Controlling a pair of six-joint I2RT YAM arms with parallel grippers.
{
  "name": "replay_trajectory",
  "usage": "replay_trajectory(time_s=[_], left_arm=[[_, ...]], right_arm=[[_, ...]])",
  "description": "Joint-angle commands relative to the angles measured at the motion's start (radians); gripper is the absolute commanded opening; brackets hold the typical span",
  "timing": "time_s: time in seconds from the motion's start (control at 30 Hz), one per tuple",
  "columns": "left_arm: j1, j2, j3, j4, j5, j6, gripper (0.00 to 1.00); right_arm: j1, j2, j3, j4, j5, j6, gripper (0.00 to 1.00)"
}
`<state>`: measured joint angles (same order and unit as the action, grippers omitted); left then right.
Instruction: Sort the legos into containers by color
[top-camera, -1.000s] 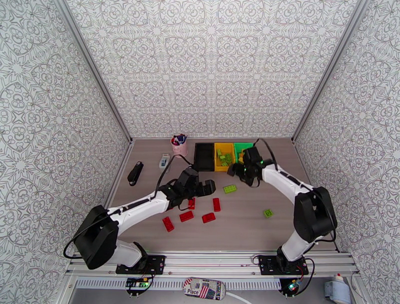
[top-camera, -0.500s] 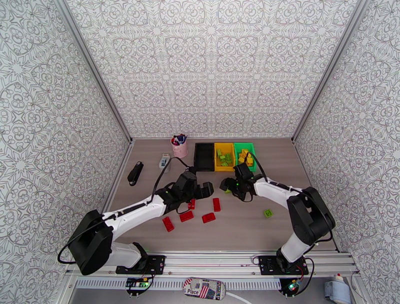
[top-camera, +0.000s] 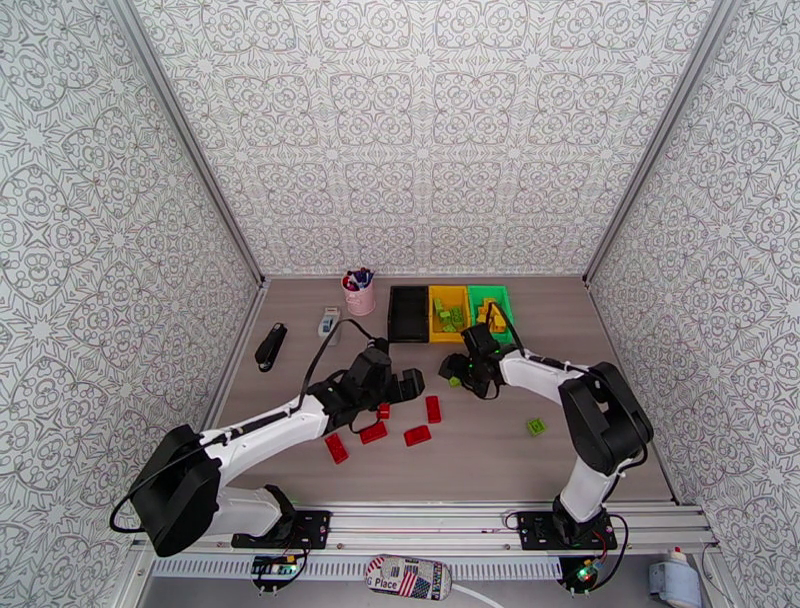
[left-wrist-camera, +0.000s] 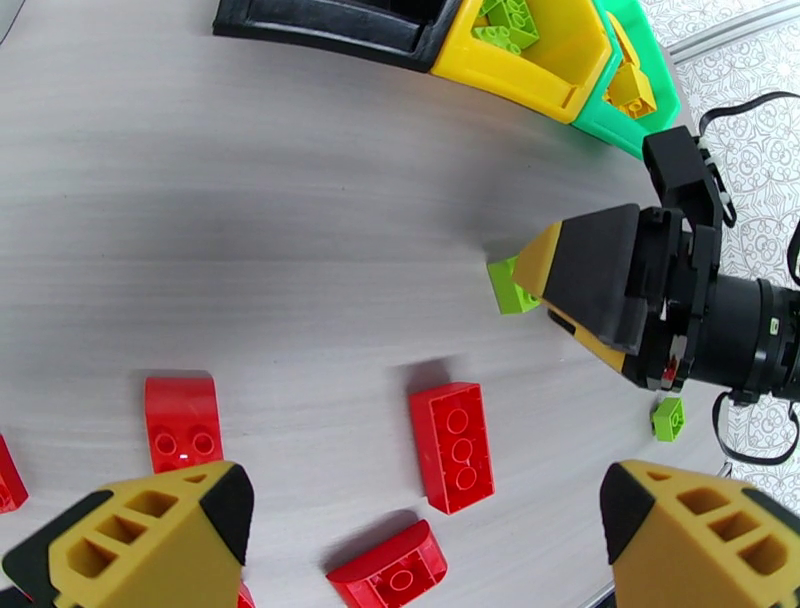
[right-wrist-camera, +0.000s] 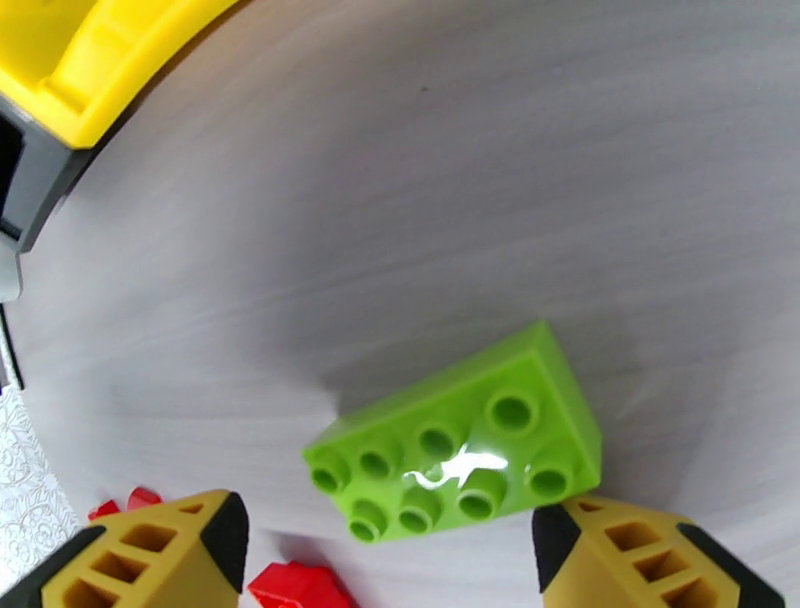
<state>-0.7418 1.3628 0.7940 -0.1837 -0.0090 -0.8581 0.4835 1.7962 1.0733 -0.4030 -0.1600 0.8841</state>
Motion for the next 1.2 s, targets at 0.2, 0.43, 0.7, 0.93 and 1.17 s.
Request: replay_trajectory(time_s=[0.2, 0.43, 0.7, 0.93, 1.17], left_arm=[[0.005, -0.018, -0.035, 0.008, -0.014, -0.015, 0.98], [0.024, -0.012, -0.049, 0.020, 0.001, -0.017, 0.97], [0.038, -0.011, -0.067, 0.038, 0.010, -0.023, 0.98], [0.047, -0.008, -0.078, 0.052, 0.019, -0.025, 0.97], [0.064, 0.030, -0.044, 0.062, 0.050, -0.007, 0.98]], right_arm=[[0.007, 0.108, 0.177, -0.142, 0.088, -0.091, 0.76], [0.028, 0.180, 0.289, -0.231, 0.130, -0.146, 0.73], [0.063, 0.236, 0.334, -0.287, 0.176, -0.170, 0.66], [0.069, 0.232, 0.316, -0.281, 0.199, -0.161, 0.50], [0.066, 0.184, 0.304, -0.263, 0.199, -0.154, 0.30]])
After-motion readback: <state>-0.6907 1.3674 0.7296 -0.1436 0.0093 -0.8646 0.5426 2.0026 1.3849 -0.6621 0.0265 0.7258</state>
